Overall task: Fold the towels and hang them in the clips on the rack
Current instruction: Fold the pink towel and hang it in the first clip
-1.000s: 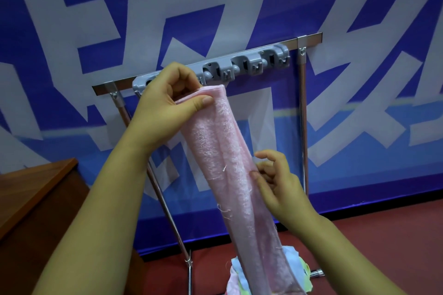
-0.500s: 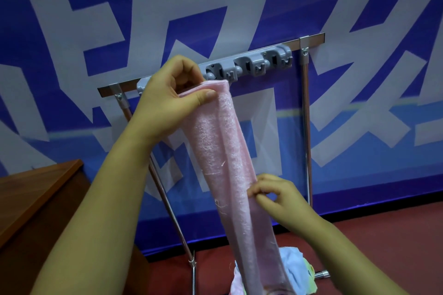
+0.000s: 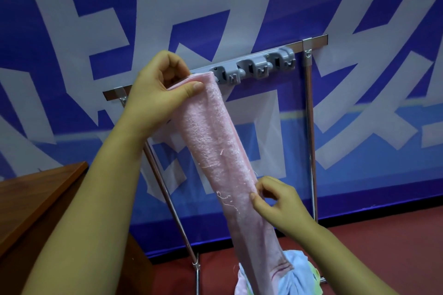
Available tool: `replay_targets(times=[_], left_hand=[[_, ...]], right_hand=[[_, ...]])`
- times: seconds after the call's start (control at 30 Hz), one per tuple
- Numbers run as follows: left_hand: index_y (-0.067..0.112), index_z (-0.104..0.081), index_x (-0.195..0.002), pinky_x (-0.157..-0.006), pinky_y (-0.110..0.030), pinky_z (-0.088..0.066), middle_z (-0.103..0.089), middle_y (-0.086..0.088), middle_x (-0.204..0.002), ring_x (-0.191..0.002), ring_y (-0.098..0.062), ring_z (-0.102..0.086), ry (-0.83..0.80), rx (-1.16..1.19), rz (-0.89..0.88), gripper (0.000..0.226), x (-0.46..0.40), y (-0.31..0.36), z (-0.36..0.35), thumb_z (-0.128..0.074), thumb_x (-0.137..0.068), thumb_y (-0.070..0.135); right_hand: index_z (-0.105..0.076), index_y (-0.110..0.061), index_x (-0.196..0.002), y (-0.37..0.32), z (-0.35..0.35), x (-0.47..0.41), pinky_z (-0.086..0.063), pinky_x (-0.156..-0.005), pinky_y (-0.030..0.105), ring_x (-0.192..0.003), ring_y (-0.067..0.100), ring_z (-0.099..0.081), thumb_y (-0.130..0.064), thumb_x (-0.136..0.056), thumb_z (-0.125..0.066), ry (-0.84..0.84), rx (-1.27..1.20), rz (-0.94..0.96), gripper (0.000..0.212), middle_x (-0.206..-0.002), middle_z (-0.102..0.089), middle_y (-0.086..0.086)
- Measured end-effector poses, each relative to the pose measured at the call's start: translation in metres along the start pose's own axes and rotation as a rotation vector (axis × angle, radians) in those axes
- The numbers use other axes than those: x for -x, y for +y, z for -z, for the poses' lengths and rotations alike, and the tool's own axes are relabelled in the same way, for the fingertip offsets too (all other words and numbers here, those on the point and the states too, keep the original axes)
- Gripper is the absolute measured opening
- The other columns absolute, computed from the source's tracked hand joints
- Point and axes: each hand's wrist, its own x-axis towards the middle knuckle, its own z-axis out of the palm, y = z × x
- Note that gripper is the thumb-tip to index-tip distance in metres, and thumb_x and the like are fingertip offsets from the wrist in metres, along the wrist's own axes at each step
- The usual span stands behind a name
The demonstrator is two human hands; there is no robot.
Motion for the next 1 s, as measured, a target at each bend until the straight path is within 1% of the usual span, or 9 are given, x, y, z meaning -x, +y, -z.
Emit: replay_targets(times=[0.1, 0.2, 0.3, 0.37, 0.43, 0.53, 0.63, 0.8, 1.0], left_hand=[[0.027, -0.052, -0.082, -0.070, -0.020, -0.050, -0.060, 0.006, -0.082, -0.077, -0.006, -0.058, 0.007, -0.004, 0.027, 0.024, 0.000, -0.004, 0.003, -0.074, -0.078, 0.017], [0.026, -0.052, -0.082, -0.069, -0.019, -0.049, -0.059, 0.008, -0.081, -0.075, -0.004, -0.057, 0.013, -0.011, 0.040, 0.024, 0.000, -0.006, 0.003, -0.074, -0.078, 0.018], [0.029, -0.051, -0.082, -0.071, -0.022, -0.050, -0.059, 0.009, -0.081, -0.077, -0.007, -0.057, 0.004, -0.025, 0.046, 0.025, -0.001, -0.007, 0.003, -0.074, -0.077, 0.020], [0.029, -0.051, -0.082, -0.072, -0.025, -0.049, -0.058, 0.007, -0.081, -0.078, -0.010, -0.057, -0.004, -0.034, 0.045, 0.025, -0.003, -0.006, 0.002, -0.075, -0.077, 0.021], [0.029, -0.051, -0.082, -0.069, -0.022, -0.048, -0.058, 0.008, -0.081, -0.077, -0.009, -0.056, 0.001, -0.060, 0.040, 0.025, -0.006, -0.005, 0.000, -0.075, -0.077, 0.022], [0.026, -0.051, -0.083, -0.066, -0.015, -0.046, -0.056, 0.011, -0.081, -0.076, -0.005, -0.054, 0.020, -0.134, 0.036, 0.023, -0.012, -0.005, -0.006, -0.073, -0.078, 0.023], [0.019, -0.052, -0.087, -0.068, -0.016, -0.043, -0.053, 0.014, -0.079, -0.073, -0.003, -0.050, 0.041, -0.232, 0.040, 0.019, -0.022, -0.018, -0.015, -0.070, -0.079, 0.020], [0.015, -0.054, -0.087, -0.076, -0.035, -0.045, -0.058, 0.002, -0.083, -0.082, -0.022, -0.054, -0.013, -0.365, 0.187, 0.013, -0.019, -0.070, -0.043, -0.064, -0.079, 0.018], [0.018, -0.052, -0.090, -0.078, -0.032, -0.045, -0.061, -0.001, -0.089, -0.086, -0.026, -0.059, -0.183, -0.327, 0.429, 0.017, 0.032, -0.128, -0.075, -0.065, -0.080, 0.016]], right_hand=[[-0.047, -0.022, -0.067, -0.005, -0.001, 0.001, -0.041, -0.057, 0.020, -0.058, 0.007, -0.045, -0.021, -0.070, -0.057, 0.016, -0.113, -0.100, 0.010, -0.069, -0.053, 0.002], [-0.047, -0.026, -0.067, -0.009, 0.001, 0.000, -0.036, -0.055, 0.019, -0.057, 0.008, -0.041, -0.009, -0.066, -0.051, -0.033, -0.140, -0.075, 0.018, -0.070, -0.051, 0.003], [-0.058, -0.038, -0.067, -0.012, 0.006, -0.001, -0.039, -0.060, 0.020, -0.067, 0.014, -0.050, -0.007, -0.066, -0.047, -0.174, -0.129, -0.004, 0.032, -0.083, -0.054, -0.009], [-0.068, -0.044, -0.071, -0.018, 0.010, -0.001, -0.042, -0.067, 0.017, -0.076, 0.010, -0.055, -0.006, -0.067, -0.046, -0.311, -0.157, -0.043, 0.044, -0.091, -0.056, -0.022], [-0.071, -0.048, -0.072, -0.023, 0.014, -0.002, -0.042, -0.071, 0.016, -0.078, 0.005, -0.055, -0.008, -0.066, -0.044, -0.442, -0.208, -0.111, 0.049, -0.087, -0.058, -0.027], [-0.074, -0.046, -0.076, -0.030, 0.019, -0.004, -0.041, -0.074, 0.019, -0.078, 0.010, -0.055, -0.008, -0.066, -0.043, -0.592, -0.253, -0.174, 0.049, -0.080, -0.064, -0.015], [-0.077, -0.034, -0.079, -0.033, 0.021, -0.006, -0.043, -0.077, 0.015, -0.084, 0.000, -0.060, -0.005, -0.066, -0.046, -0.644, -0.403, -0.265, 0.045, -0.084, -0.072, -0.012], [-0.078, -0.015, -0.081, -0.037, 0.024, -0.007, -0.049, -0.078, 0.020, -0.093, 0.009, -0.067, -0.025, -0.065, -0.063, -0.581, -0.772, -0.380, 0.025, -0.091, -0.075, 0.000], [-0.077, -0.015, -0.090, -0.037, 0.023, -0.013, -0.054, -0.079, 0.026, -0.097, 0.016, -0.067, -0.051, -0.050, -0.083, -0.489, -0.984, -0.459, 0.054, -0.103, -0.073, 0.004]])
